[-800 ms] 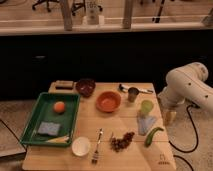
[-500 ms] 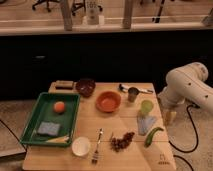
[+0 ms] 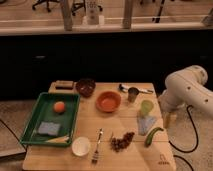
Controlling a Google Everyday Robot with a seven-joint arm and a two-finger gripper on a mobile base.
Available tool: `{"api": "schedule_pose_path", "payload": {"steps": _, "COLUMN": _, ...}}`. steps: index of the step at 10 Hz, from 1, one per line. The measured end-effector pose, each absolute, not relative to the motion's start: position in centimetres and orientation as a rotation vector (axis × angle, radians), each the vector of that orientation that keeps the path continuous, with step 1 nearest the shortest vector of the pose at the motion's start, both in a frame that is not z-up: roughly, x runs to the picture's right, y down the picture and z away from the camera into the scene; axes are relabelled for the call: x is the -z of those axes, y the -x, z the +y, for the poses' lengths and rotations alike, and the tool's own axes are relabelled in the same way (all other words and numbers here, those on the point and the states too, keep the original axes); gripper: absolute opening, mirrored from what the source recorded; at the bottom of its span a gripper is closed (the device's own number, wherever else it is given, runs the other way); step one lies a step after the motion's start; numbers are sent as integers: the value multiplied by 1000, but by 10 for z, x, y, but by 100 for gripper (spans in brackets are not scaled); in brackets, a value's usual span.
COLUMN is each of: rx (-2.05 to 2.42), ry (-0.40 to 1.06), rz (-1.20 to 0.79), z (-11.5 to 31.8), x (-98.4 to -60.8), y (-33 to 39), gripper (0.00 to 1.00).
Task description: Place grapes in red bowl
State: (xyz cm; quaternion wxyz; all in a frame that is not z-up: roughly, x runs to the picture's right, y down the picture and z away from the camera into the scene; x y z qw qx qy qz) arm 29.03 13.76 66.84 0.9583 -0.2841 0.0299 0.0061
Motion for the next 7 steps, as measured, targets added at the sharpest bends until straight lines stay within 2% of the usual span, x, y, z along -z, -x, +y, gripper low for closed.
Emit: {"api": "schedule_pose_path", "payload": {"steps": 7, "rx": 72, "ry": 585, "rz": 79, "z": 170, "x": -655, "y": -278, "gripper": 80}}
